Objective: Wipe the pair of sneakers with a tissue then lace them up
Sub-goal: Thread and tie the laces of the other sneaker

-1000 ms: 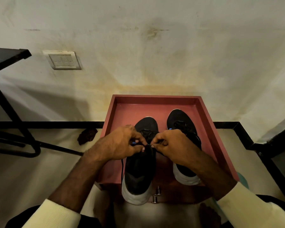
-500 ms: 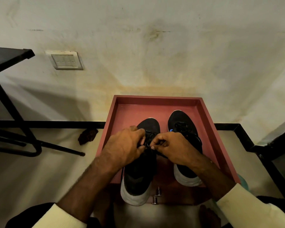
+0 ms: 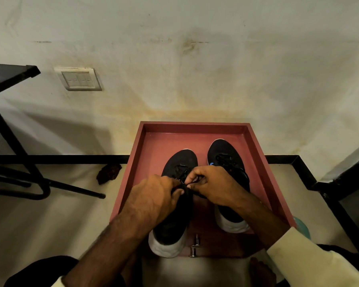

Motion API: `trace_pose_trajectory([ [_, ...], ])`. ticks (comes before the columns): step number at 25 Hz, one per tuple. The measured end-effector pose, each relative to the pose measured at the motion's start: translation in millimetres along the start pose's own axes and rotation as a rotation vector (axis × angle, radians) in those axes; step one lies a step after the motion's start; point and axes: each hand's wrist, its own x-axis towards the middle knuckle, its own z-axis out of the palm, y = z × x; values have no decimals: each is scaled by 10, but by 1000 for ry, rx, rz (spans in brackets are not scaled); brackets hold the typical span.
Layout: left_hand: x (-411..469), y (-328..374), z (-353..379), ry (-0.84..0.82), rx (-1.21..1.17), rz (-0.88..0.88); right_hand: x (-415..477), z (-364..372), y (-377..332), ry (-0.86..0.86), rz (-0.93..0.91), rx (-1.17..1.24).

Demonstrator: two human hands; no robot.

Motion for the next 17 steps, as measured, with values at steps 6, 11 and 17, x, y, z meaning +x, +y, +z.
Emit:
trace_pose_trajectory([
  [6,24,29,119,22,-181,-87,9,-25,-3,-41,20,9],
  [11,36,41,130,37,-167,-119,-14,44,0,-3,-3,-41],
  [17,-110,51,204,54,-354,-120,-51,39,4,37,-9,-38],
])
